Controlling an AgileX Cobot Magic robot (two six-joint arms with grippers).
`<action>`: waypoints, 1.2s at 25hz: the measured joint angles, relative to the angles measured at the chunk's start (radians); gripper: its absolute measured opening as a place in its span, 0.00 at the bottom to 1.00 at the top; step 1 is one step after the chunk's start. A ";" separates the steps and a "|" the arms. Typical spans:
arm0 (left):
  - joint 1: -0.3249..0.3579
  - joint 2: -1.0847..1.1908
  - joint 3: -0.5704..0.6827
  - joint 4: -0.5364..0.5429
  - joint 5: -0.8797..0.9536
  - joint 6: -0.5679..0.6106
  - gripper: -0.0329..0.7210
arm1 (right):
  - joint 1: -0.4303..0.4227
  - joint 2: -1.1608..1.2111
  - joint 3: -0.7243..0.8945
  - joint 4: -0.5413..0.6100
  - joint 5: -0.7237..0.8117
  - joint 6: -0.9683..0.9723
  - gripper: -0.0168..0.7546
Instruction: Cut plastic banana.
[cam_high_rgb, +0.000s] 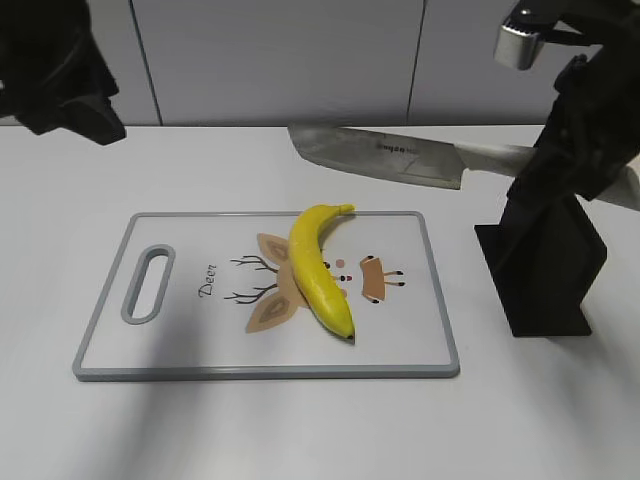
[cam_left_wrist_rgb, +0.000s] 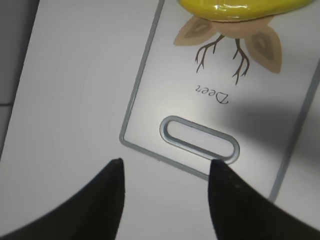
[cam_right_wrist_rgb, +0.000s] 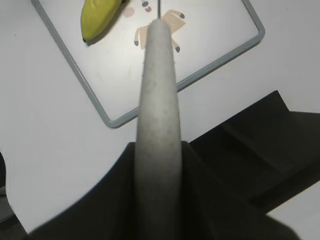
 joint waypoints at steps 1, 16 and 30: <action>0.000 0.029 -0.023 -0.009 0.000 0.029 0.73 | 0.000 0.014 -0.012 0.004 0.001 -0.003 0.25; -0.057 0.132 -0.139 -0.200 0.033 0.353 0.65 | 0.089 0.211 -0.189 0.006 0.055 -0.270 0.25; -0.100 0.276 -0.140 -0.187 0.002 0.392 0.65 | 0.104 0.213 -0.189 0.053 0.002 -0.366 0.25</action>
